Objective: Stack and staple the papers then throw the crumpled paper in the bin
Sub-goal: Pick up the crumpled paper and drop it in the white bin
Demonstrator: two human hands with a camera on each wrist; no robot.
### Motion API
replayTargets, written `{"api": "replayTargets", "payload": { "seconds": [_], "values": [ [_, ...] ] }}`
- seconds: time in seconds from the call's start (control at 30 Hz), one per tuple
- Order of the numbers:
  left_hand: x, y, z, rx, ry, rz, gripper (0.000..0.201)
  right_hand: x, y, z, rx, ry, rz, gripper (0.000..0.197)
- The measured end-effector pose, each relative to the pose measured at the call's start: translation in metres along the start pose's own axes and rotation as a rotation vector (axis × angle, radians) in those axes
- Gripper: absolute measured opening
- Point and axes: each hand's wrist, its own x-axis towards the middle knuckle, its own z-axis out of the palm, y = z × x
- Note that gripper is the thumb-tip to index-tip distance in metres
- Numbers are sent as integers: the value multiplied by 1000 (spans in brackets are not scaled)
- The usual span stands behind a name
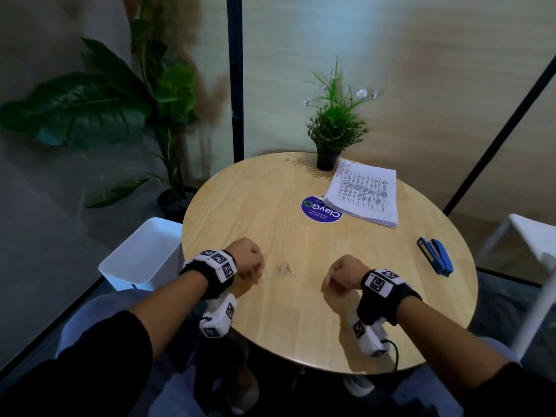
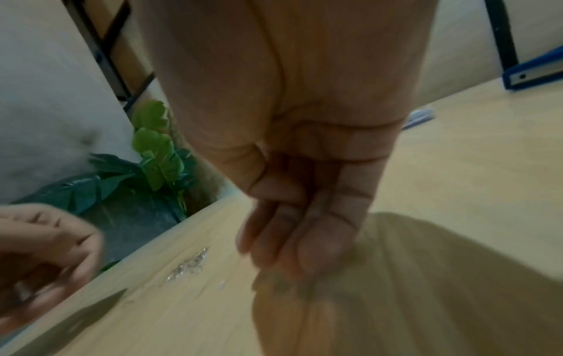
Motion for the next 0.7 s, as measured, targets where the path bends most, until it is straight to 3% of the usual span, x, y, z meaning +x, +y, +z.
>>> {"api": "replayTargets", "payload": {
  "seconds": [0.07, 0.13, 0.33, 0.47, 0.53, 0.6, 0.7],
  "values": [
    [-5, -8, 4, -71, -172, -174, 28, 1, -6, 10, -37, -112, 70, 22],
    [-3, -12, 13, -18, -296, -243, 30, 6, -16, 23, -83, -117, 72, 24],
    [24, 4, 26, -38, -358, -288, 33, 33, -58, 44, -165, -74, -2, 14],
    [40, 12, 20, -168, -336, -235, 29, 56, -65, 39, -95, -116, -74, 24],
    [51, 9, 1, -144, -322, -112, 31, 63, -61, 25, 0, -85, -131, 34],
    [60, 5, -27, -46, -208, 32, 32, 71, -53, 4, 87, 37, -135, 38],
    [69, -13, -66, 152, 94, 99, 14, 84, -38, -23, -77, 223, -168, 13]
  ]
}}
